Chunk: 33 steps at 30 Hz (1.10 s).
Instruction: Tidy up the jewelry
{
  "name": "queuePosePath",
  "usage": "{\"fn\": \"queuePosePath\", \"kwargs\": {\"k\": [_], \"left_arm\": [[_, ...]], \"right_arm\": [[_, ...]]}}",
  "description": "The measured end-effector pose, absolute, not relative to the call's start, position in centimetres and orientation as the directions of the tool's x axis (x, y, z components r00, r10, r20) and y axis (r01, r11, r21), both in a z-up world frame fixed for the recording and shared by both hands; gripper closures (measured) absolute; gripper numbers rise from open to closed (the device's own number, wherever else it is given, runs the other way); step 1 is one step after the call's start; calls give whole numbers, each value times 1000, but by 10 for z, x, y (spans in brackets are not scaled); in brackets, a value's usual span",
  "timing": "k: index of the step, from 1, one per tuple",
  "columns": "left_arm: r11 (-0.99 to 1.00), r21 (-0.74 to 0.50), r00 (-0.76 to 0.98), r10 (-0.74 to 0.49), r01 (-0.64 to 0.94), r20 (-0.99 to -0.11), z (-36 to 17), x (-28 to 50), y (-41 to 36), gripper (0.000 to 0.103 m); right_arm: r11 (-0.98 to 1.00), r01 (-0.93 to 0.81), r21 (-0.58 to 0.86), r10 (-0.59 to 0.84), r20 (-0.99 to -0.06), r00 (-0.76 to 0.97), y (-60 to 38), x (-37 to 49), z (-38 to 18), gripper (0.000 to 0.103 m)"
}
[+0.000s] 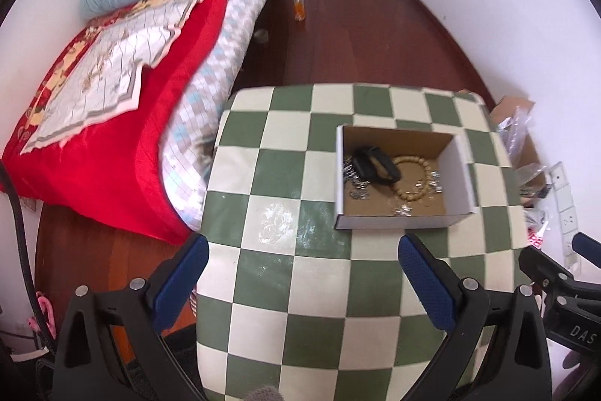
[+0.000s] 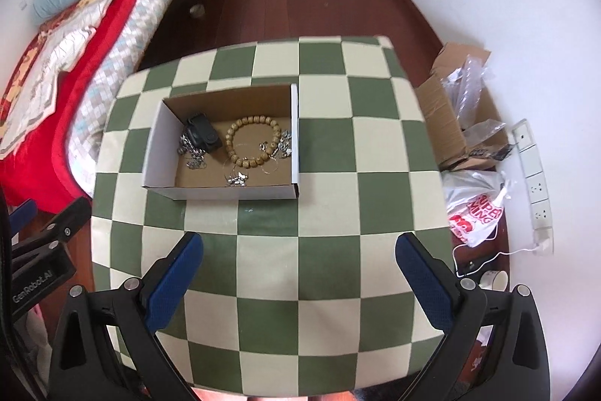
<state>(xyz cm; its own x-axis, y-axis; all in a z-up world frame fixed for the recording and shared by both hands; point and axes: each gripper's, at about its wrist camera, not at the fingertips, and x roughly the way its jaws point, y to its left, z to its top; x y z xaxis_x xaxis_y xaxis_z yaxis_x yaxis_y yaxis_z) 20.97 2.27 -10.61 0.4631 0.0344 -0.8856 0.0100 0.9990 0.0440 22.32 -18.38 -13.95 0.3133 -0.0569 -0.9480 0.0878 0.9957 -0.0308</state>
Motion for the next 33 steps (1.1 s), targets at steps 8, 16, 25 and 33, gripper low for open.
{"fn": "queuePosePath", "kwargs": {"k": [8, 16, 25, 33], "left_arm": [[999, 23, 559, 3, 29, -829, -41, 171, 25, 0], [1000, -1, 597, -19, 30, -802, 8, 146, 28, 0], [1000, -7, 561, 0, -10, -828, 28, 139, 29, 0], [999, 17, 555, 31, -30, -832, 29, 140, 28, 0]], "right_arm": [[996, 87, -21, -57, -900, 432, -183, 183, -71, 0], [997, 82, -15, -54, -863, 502, -184, 152, -11, 0], [997, 46, -60, -75, -839, 539, -176, 143, 38, 0], [996, 43, -77, -88, -846, 526, -177, 150, 47, 0]]}}
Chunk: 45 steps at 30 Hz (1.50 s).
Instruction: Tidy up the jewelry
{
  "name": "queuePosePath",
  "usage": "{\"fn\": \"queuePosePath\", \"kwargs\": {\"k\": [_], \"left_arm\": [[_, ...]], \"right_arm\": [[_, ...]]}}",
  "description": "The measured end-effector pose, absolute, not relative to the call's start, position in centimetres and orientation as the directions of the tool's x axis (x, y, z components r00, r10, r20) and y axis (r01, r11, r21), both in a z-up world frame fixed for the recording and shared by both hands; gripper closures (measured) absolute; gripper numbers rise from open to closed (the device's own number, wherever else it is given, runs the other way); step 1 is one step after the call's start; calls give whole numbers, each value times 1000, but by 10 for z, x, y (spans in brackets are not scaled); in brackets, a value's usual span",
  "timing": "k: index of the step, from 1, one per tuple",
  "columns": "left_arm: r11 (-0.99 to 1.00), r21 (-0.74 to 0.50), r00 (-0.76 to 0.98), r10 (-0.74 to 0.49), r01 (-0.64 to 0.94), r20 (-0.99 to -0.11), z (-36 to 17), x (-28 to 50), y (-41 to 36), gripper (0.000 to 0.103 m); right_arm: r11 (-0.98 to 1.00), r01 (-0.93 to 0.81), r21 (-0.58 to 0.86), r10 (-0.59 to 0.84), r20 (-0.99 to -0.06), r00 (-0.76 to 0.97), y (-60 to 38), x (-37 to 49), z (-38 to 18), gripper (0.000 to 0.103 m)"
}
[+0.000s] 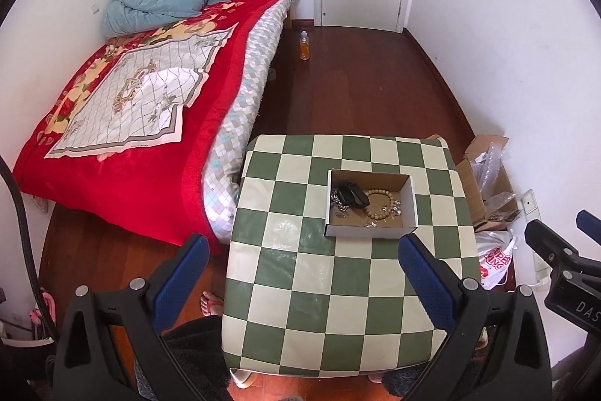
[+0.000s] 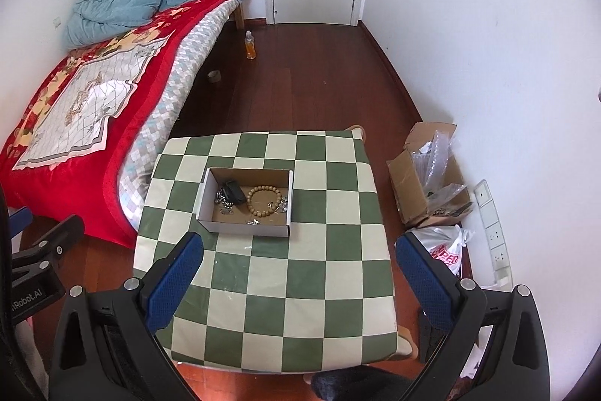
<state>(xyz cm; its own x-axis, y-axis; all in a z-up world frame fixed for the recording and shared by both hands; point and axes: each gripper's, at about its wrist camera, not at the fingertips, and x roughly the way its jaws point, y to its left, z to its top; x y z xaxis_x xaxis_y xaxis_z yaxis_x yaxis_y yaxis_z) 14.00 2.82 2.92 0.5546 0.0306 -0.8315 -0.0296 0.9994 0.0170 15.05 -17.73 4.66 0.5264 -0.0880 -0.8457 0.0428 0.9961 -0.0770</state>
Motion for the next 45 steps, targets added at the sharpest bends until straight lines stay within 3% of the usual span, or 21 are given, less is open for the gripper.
{"fn": "queuePosePath", "kwargs": {"k": [45], "left_arm": [[997, 46, 597, 72, -58, -799, 41, 136, 29, 0]], "right_arm": [[996, 51, -68, -85, -835, 544, -166, 145, 49, 0]]}}
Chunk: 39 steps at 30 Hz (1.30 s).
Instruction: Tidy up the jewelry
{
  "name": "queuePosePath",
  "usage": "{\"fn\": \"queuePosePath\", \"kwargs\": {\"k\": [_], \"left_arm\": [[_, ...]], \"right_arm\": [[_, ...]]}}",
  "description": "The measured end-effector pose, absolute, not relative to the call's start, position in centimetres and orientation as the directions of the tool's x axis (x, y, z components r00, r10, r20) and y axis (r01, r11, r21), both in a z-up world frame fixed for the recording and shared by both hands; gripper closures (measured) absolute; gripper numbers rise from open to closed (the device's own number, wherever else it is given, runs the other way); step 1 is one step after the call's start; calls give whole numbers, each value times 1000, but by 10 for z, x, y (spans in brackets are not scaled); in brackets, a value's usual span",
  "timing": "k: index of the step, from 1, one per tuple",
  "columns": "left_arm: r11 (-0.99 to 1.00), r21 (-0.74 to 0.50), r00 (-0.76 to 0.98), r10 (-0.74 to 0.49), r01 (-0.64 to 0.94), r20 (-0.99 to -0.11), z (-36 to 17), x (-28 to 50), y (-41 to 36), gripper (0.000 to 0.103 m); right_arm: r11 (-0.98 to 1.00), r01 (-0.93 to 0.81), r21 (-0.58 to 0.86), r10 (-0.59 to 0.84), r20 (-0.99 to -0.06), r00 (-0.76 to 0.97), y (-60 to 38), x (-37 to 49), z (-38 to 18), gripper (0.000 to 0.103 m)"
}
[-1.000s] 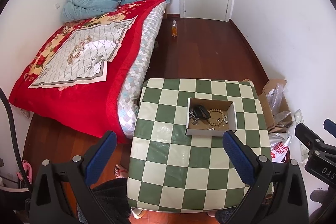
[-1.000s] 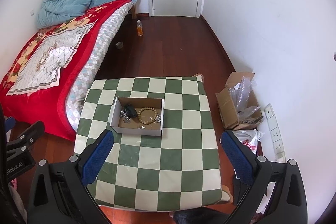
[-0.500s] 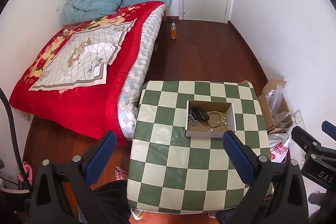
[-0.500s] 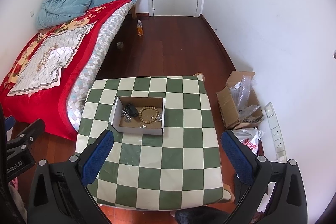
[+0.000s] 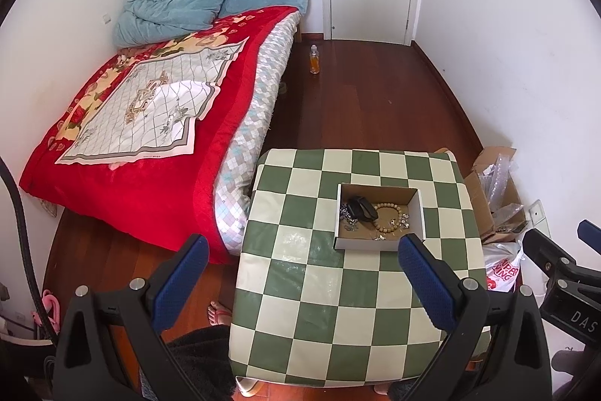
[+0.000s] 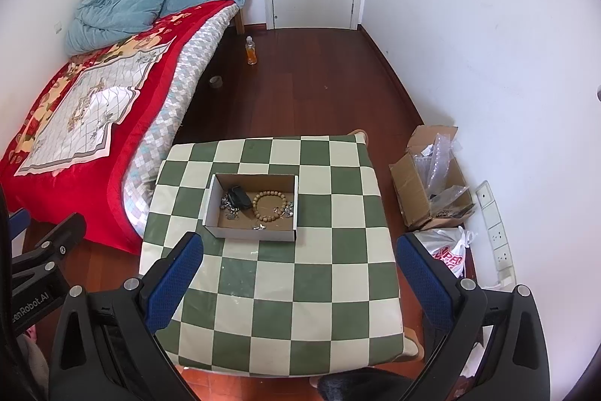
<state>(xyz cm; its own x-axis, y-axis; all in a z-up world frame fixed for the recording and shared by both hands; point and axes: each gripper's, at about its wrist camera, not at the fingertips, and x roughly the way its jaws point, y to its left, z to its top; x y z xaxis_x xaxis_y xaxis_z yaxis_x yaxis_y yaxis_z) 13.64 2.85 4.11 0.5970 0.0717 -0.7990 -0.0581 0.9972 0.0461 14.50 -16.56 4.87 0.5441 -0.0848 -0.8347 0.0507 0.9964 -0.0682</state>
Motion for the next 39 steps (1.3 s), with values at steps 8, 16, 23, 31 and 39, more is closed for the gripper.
{"fn": "queuePosePath", "kwargs": {"k": [8, 16, 23, 31, 39], "left_arm": [[997, 47, 604, 74, -61, -794, 44, 137, 29, 0], [997, 53, 610, 79, -62, -788, 46, 137, 28, 0], [997, 51, 615, 77, -60, -785, 47, 136, 28, 0], [997, 52, 619, 79, -62, -782, 47, 136, 27, 0], [997, 52, 618, 79, -62, -782, 48, 135, 28, 0]], "right_arm": [[997, 61, -57, -81, -834, 546, -166, 147, 50, 0], [997, 60, -53, -77, -833, 549, -166, 149, 51, 0], [997, 63, -51, -77, -830, 553, -167, 150, 54, 0], [997, 63, -46, -74, -828, 555, -168, 150, 56, 0], [997, 65, -44, -73, -828, 555, -170, 150, 58, 0]]}}
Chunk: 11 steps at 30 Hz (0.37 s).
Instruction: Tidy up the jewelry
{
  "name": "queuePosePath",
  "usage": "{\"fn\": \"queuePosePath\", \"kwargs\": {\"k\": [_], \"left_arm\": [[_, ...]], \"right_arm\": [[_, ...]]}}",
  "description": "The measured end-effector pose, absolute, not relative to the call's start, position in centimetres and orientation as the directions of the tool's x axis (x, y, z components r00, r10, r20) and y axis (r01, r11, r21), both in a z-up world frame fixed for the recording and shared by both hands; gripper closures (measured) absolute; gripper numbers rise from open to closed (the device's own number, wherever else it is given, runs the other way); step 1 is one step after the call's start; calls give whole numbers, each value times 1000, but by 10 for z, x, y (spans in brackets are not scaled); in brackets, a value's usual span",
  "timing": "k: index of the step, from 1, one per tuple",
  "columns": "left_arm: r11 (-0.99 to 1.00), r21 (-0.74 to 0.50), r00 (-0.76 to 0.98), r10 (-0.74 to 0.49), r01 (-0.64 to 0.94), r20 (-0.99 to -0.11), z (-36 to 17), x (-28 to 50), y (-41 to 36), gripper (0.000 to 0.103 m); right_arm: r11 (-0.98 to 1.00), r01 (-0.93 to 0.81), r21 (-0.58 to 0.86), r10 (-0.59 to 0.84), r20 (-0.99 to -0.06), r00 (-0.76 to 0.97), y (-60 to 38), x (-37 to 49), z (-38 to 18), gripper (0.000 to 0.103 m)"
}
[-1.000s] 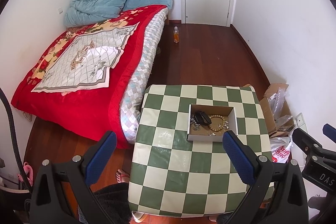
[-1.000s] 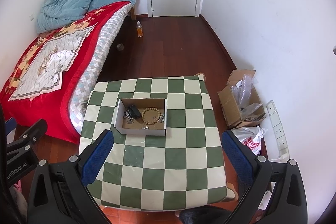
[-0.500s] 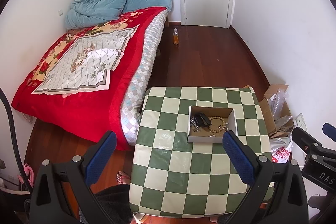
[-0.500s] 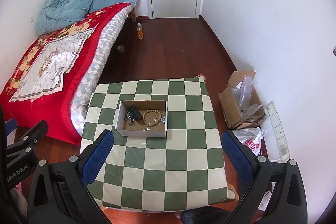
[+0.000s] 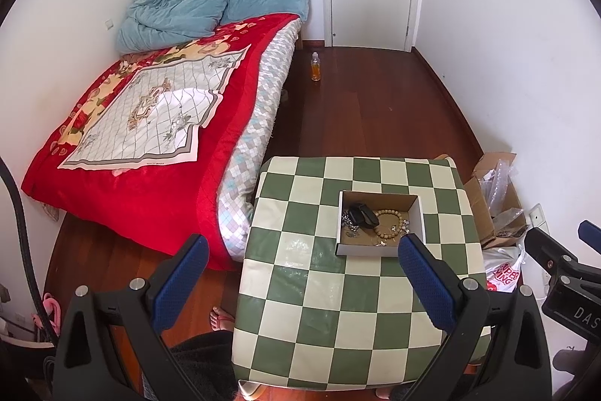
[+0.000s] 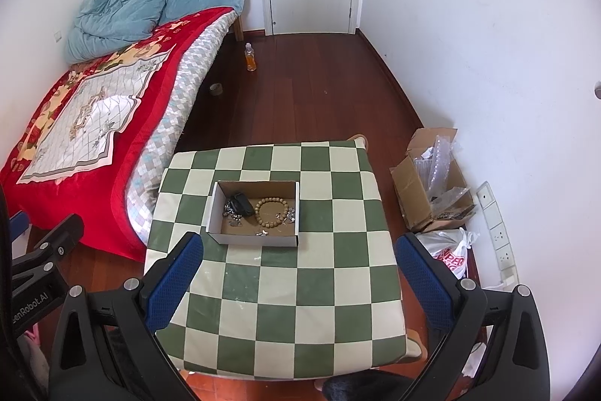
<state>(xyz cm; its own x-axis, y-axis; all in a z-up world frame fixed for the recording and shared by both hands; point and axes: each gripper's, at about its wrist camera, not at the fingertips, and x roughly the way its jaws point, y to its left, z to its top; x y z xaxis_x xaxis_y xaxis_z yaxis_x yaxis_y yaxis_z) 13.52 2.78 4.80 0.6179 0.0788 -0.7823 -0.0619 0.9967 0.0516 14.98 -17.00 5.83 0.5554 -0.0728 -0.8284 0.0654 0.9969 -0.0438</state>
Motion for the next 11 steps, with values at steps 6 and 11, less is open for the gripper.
{"fn": "queuePosePath", "kwargs": {"k": [6, 11], "left_arm": [[997, 52, 619, 80, -63, -782, 47, 134, 28, 0], [997, 48, 629, 75, -60, -774, 47, 131, 30, 0]], "right_arm": [[997, 65, -42, -71, -829, 555, -172, 150, 59, 0], [997, 67, -43, -73, -829, 554, -171, 149, 58, 0]]}}
